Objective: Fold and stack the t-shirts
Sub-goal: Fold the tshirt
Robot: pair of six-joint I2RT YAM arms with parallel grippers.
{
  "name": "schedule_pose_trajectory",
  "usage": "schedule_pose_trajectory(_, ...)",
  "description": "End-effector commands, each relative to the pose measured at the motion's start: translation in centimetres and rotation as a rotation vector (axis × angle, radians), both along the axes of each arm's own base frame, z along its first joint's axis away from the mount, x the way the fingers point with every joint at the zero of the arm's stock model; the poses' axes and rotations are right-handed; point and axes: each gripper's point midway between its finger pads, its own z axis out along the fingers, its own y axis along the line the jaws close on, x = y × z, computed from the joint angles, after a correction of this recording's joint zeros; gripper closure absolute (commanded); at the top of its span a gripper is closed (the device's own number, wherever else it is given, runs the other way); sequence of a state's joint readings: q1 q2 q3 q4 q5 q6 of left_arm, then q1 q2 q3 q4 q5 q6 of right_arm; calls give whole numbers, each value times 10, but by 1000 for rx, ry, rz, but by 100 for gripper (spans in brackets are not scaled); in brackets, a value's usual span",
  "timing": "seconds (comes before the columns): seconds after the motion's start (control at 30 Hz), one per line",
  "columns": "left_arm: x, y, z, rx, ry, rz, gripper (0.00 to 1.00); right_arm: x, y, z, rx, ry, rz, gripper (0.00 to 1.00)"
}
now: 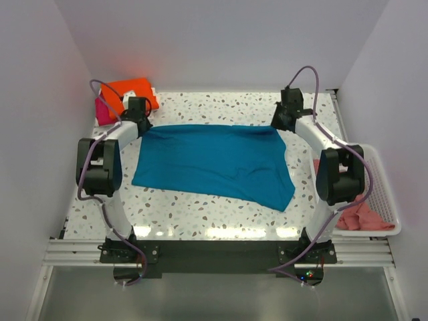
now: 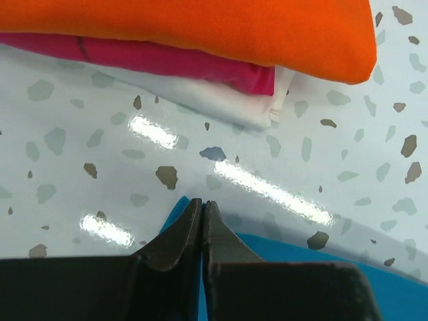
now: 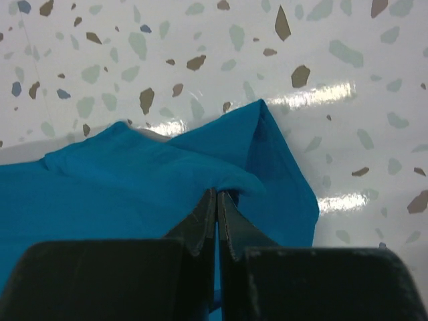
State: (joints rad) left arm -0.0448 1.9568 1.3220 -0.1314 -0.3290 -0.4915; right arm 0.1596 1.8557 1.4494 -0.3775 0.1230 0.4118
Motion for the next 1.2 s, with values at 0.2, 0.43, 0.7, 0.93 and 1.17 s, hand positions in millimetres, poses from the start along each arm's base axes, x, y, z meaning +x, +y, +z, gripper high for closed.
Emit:
schedule_pose_trajectory(0.2,-43,7,26,-55,-48,84,100,-43,8,44,-8,-112,-38,100)
schedule_pose_trajectory(0.43,-70,9,25,-58,-32,96,100,-83,3,40,-9,-90,-61,100)
schedule_pose_trajectory(0.7,-93,8,20,-76,-14,112,100,-122,-1,32,22,-74,-73,100)
schedule_pose_trajectory(0.93,-113,7,8,-92,13,130,100,-153,-1,12,62,-26,-67,100)
schedule_pose_trajectory(1.17,-136,4,-4,-136,23,156,90,-187,6,-26,129,47,-52,100)
